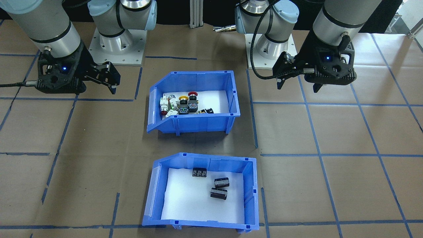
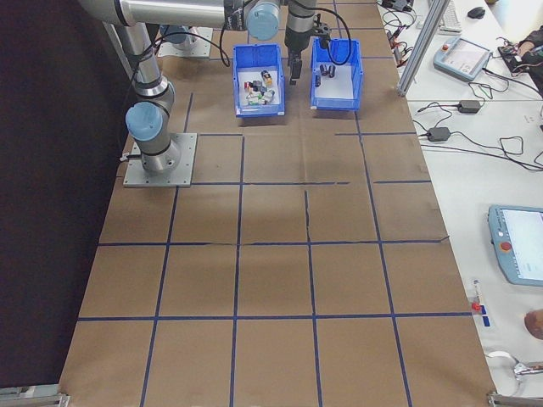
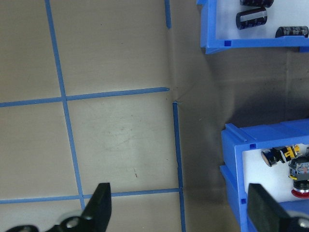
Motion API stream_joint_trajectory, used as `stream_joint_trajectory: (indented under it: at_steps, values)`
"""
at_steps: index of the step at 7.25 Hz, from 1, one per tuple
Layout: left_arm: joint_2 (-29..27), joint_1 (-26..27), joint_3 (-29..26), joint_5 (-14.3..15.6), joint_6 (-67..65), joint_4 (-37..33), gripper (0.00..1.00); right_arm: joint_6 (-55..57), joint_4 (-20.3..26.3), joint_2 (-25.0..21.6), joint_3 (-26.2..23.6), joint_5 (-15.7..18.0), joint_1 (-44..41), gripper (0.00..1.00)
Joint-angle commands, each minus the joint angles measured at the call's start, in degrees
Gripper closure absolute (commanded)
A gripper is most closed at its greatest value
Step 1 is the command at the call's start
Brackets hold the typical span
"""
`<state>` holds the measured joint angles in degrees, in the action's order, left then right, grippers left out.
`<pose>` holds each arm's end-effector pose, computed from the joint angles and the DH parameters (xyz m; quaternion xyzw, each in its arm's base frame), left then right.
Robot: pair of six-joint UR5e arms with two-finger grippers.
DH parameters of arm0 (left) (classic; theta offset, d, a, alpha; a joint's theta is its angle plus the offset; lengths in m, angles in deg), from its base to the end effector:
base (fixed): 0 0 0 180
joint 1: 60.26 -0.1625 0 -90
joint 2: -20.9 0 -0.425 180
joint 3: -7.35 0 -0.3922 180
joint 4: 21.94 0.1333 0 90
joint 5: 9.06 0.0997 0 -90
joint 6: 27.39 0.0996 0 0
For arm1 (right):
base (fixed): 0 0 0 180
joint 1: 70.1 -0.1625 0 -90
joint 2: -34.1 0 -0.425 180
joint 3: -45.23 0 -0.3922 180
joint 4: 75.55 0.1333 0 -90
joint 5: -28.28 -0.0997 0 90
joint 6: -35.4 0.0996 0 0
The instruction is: Place button box in front
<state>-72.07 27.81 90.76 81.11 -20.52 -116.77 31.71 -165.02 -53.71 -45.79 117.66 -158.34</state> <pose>-0.1157 -0.5152 0.5100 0.0431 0.9990 0.0106 0.0007 0.1189 -0.5047 0.4593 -0.0167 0.9993 0.0323 0.0070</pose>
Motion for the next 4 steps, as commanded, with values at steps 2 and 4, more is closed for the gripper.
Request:
stream_joint_trajectory:
  at_steps: [2,4]
  values:
    - [-0.11,0.0,-0.09,0.0,0.16,0.0,0.0,-0.09,-0.01,0.1,-0.12,0.0,0.0,0.0]
    - [-0.29,0.0,-0.18,0.0,0.16,0.0,0.0,-0.18,0.08,0.37,-0.12,-0.09,0.0,0.0]
